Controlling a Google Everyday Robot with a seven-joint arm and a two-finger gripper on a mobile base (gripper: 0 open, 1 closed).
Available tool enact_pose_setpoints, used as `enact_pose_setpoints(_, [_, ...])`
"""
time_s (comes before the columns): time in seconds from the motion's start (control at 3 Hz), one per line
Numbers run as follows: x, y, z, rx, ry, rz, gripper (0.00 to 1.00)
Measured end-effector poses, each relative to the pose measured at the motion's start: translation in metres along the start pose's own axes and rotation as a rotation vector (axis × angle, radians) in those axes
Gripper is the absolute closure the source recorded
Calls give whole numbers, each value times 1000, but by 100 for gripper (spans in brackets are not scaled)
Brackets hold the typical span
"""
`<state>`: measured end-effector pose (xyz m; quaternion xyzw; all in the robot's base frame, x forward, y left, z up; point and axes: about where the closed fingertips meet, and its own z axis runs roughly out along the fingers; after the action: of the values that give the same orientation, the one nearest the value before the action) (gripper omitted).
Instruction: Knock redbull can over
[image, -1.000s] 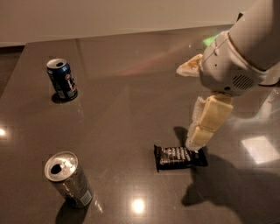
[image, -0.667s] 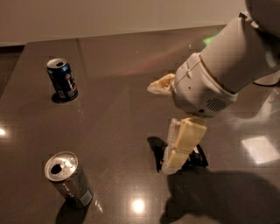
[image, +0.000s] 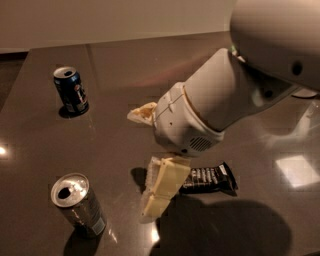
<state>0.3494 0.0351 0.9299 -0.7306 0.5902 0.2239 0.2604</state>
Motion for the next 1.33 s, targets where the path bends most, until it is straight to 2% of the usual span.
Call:
enact_pose_setpoints(0.33, [-27,9,29,-8,-60,-17,0])
enact_pose_setpoints(1.0, [-42,22,64,-49,-95,-27,0])
enact_pose_setpoints(1.33, [-52,28,71,-67,-125,-34,0])
